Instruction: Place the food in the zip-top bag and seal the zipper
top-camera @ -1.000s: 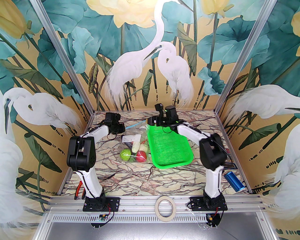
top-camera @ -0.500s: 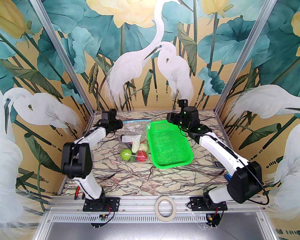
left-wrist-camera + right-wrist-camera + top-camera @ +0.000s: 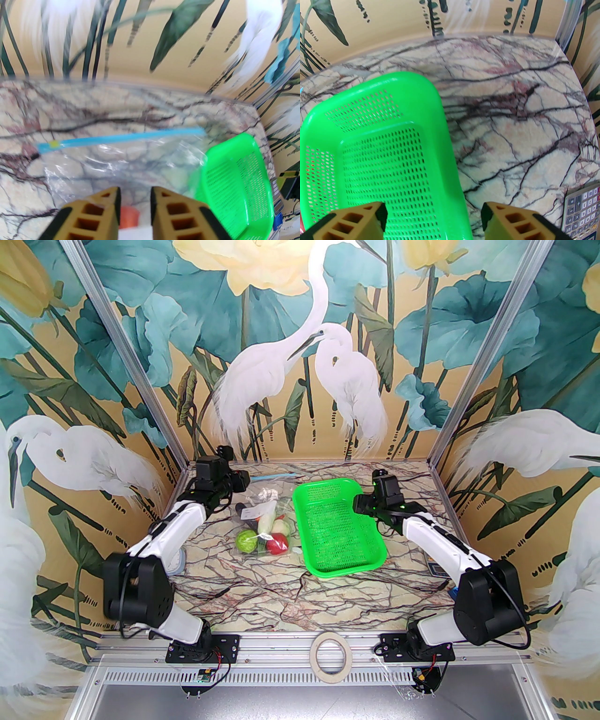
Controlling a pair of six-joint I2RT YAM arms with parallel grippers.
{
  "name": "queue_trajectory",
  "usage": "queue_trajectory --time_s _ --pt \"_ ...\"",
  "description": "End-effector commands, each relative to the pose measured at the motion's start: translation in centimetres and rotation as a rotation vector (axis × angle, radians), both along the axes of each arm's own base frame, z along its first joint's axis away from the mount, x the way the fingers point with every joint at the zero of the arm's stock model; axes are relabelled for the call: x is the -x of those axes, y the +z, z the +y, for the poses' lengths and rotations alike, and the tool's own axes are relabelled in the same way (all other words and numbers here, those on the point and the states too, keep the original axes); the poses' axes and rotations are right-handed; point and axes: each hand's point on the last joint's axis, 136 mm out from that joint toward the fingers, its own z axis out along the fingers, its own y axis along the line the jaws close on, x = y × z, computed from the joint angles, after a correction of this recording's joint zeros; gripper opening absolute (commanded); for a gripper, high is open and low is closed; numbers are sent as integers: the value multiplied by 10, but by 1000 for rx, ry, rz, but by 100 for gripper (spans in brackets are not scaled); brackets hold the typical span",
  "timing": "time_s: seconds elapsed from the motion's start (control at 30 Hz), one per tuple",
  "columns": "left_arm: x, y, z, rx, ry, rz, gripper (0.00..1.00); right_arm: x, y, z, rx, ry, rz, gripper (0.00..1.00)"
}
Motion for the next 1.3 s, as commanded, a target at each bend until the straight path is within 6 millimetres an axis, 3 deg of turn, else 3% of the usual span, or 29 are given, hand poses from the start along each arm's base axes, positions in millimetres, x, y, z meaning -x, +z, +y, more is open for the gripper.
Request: queue_trajectory --time_s 0.0,0.13,0.27,0.5,0.63,1.0,1.27 --pt "1 4 -13 59 -45 -16 30 -2 7 -7 -6 -15 -32 73" --pt "5 1 -39 87 -129 -18 29 -8 0 -16 3 -37 -26 73" --pt "10 -25 -69 116 -211 25 26 -10 -11 -23 14 -52 -1 73" --pt "19 -87 -75 104 -198 186 21 -7 -35 -19 -36 -42 49 73" --pt "32 -105 -83 108 -231 234 21 -3 -43 -13 -100 -46 71 73" --pt "61 -126 -101 132 -316 313 19 18 -45 26 -386 6 85 70" --pt "74 -120 -98 148 -309 319 19 26 -44 48 -466 48 96 67"
